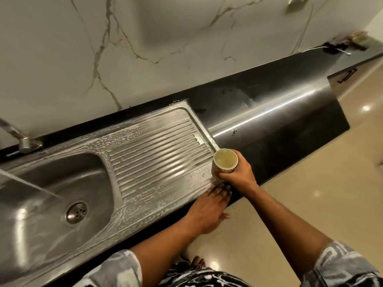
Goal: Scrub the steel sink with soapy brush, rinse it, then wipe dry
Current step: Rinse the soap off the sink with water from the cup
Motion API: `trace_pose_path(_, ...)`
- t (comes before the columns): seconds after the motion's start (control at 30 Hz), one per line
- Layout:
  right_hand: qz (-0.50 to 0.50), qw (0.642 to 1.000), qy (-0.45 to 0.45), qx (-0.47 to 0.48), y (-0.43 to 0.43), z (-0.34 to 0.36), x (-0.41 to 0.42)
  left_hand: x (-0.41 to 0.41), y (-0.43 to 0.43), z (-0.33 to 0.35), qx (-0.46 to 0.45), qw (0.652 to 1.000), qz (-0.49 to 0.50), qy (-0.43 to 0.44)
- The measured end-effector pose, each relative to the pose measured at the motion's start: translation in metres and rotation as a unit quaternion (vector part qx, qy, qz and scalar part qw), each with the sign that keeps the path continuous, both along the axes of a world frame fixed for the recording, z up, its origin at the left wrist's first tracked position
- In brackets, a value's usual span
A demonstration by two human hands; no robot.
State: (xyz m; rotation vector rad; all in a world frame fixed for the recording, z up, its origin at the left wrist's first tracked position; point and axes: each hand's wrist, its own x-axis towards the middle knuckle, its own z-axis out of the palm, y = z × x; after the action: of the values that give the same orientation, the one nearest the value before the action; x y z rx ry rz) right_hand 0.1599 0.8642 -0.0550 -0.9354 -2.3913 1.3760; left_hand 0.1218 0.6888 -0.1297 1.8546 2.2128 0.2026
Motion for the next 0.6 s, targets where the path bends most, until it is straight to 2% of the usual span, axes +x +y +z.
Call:
trace_pose_path(0.13,0.004,1.0,-0.012,0.005,0.027,-0.001,-0.003,0.016,0.043,-0.012,-0.011,0.998,-0.059,0.029)
trace_pose_path(0.27,0.026,0.999,-0.019,0.003,0.048,0.0,-0.007,0.016,0.067,-0.021,-0.008,0.999,-0.031,0.014)
trace_pose_path(0.47,0.151,0.987,-0.048,0.01,0.075,-0.003,-0.027,0.019,0.089,-0.031,0.001,0.994,0.103,-0.023)
trace_pose_path(0.6,0.238,0.969,-0.057,0.032,0.079,-0.001,-0.046,0.017,0.103,-0.023,0.04,0.963,0.255,-0.075)
